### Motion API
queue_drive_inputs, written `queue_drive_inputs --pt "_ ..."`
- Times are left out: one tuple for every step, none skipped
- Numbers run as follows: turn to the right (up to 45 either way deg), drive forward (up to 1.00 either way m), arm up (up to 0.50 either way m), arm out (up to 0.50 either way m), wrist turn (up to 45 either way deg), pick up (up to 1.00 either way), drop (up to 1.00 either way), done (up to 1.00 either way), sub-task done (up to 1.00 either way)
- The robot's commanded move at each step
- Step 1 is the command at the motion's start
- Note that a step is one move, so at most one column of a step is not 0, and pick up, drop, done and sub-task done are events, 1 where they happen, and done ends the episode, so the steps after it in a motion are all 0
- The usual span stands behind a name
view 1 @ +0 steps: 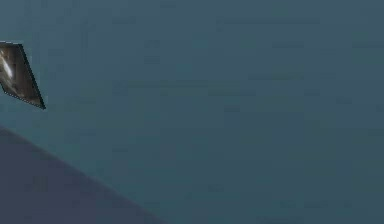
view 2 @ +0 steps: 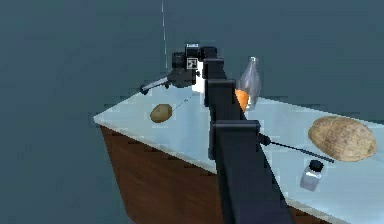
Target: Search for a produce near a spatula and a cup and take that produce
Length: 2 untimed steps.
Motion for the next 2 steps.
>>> queue_drive_inputs --pt "0.0 0.0 -0.12 0.0 0.0 0.0 0.0 0.0 0.0" --pt "0.0 0.0 0.0 0.0 0.0 1.0 0.0 0.0 0.0"
